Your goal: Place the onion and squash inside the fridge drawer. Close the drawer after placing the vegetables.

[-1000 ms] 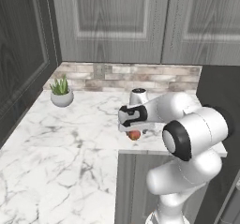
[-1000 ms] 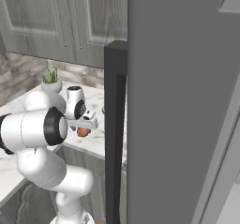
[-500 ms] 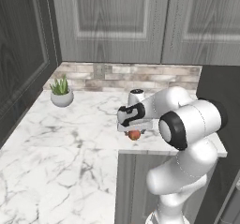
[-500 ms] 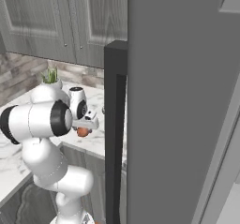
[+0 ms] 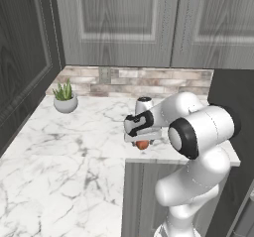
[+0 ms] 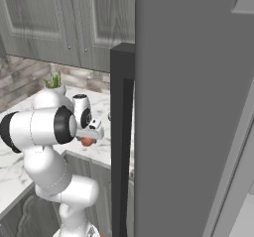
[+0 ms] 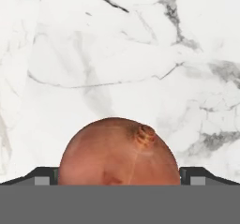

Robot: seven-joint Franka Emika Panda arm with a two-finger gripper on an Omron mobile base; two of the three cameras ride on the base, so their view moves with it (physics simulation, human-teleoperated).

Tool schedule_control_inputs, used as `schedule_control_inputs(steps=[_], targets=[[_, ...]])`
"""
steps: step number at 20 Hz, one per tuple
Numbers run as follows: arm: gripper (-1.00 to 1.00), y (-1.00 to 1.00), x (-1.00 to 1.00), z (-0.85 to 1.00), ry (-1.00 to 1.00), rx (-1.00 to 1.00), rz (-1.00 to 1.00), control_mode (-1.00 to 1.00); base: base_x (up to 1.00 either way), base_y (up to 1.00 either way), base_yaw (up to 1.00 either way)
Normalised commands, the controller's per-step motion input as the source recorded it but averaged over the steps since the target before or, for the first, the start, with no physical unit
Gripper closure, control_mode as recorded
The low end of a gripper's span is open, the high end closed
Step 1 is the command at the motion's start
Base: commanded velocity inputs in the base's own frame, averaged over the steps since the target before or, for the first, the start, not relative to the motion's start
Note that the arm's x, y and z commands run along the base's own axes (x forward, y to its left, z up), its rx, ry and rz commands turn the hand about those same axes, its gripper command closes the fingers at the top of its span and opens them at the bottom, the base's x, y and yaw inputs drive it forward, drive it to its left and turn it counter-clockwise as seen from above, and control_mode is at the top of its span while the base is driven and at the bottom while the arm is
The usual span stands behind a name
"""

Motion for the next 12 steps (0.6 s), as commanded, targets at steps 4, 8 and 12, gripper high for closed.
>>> schedule_control_inputs(steps=[4, 8, 12], targets=[[1.0, 0.0, -0.25, -0.24, 0.0, 0.0, 0.0, -1.0, 0.0, 0.0, 0.0], [1.0, 0.0, 0.0, -0.04, -0.01, 0.0, 0.0, -1.0, 0.0, 0.0, 0.0], [1.0, 0.01, -0.41, 0.58, -0.11, -0.01, 0.0, -1.0, 0.0, 0.0, 0.0]])
